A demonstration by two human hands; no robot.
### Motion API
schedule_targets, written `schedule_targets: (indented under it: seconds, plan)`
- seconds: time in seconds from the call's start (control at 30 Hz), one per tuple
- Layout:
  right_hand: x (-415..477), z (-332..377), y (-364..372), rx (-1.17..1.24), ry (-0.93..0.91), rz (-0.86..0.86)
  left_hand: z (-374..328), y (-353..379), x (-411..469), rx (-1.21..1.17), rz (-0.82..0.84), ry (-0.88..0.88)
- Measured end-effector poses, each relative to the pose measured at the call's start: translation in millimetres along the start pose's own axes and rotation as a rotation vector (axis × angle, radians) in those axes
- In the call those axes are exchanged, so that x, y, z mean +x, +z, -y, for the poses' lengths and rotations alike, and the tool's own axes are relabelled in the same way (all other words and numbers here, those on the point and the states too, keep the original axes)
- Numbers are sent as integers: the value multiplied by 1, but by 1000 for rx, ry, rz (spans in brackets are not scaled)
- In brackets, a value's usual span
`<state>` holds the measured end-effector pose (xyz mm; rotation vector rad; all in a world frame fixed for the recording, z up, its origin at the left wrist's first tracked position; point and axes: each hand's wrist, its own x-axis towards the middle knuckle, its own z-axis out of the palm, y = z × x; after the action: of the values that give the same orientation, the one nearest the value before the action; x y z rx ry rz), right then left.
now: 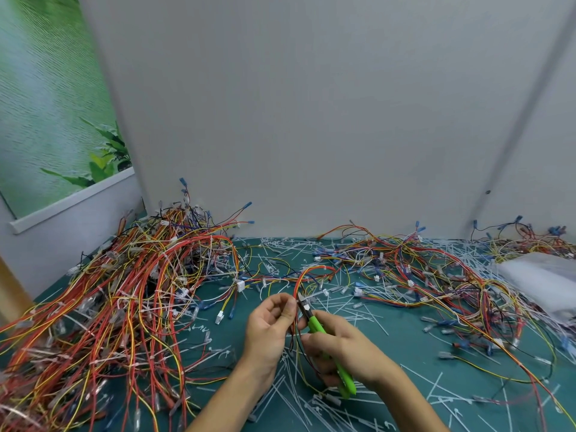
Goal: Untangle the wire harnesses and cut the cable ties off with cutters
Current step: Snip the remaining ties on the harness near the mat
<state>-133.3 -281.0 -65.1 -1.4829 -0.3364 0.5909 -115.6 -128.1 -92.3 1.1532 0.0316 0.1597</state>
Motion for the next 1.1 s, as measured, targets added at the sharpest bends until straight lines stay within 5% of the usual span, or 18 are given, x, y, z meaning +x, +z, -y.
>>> schedule_targets:
  seconds: [0.47, 0.73, 1.1]
  plan:
    - [-1, 0, 2, -14, -9, 2, 2, -2, 1, 13, -4, 25]
    - [-3, 4, -2, 197, 78, 58, 3, -10, 6, 343, 28, 243]
    - [-1, 3, -2, 164, 70, 27, -3, -12, 2, 568, 57, 387]
